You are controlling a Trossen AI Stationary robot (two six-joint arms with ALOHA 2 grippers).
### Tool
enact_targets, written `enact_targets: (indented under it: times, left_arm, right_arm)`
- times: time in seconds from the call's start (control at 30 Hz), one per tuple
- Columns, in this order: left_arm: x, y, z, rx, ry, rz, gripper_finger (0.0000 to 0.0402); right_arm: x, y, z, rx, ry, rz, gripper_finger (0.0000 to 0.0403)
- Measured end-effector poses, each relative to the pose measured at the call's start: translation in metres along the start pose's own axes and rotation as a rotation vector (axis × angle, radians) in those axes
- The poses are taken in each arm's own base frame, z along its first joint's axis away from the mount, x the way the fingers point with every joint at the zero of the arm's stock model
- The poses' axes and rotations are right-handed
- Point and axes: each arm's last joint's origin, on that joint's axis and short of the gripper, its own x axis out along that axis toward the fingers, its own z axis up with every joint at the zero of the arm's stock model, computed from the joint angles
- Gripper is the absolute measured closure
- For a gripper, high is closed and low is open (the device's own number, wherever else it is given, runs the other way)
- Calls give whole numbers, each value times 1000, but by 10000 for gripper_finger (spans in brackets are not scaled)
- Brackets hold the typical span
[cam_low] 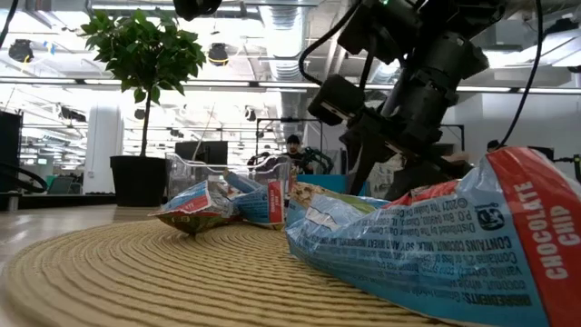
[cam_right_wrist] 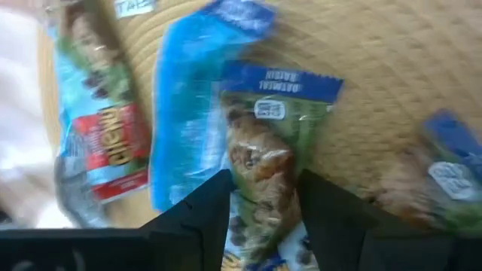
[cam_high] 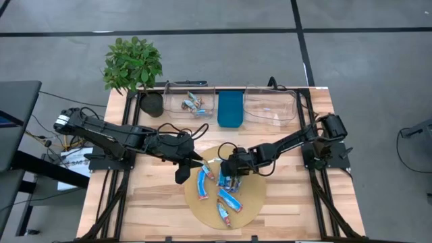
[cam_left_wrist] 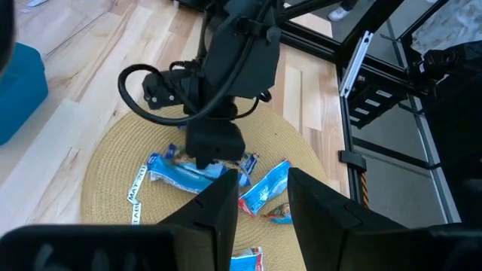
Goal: Pick and place Granola Bars by type
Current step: Put the blue granola bar into the blue bin
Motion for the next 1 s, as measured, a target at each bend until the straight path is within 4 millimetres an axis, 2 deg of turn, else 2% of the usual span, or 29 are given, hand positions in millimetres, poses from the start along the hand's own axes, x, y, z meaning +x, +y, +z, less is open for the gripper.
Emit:
enact_targets:
  times: [0.17,0.4,0.63,0.77,0.83,0.9,1.0]
  left_arm:
    - [0,0,0,-1,-3,-1,294]
    - [0,0,1,-3,-4,-2,294]
    - [0,0,1,-5,-4,-2,294]
    - [0,0,1,-5,-8,5,294]
    - [0,0,1,-5,-16,19,294]
    - [0,1,1,-5,-31,48,294]
    - [0,2,2,-6,-59,90,294]
  right_arm:
    - [10,7,0,-8,26,37,267]
    - [6,14,2,-52,-22,-5,303]
    - [0,31,2,-130,-28,45,351]
    - [-15,44,9,-192,-52,63,360]
    - [-29,44,15,-230,-83,7,361]
    - [-43,54,24,-265,-138,11,361]
    - [-74,57,38,-312,-226,-38,361]
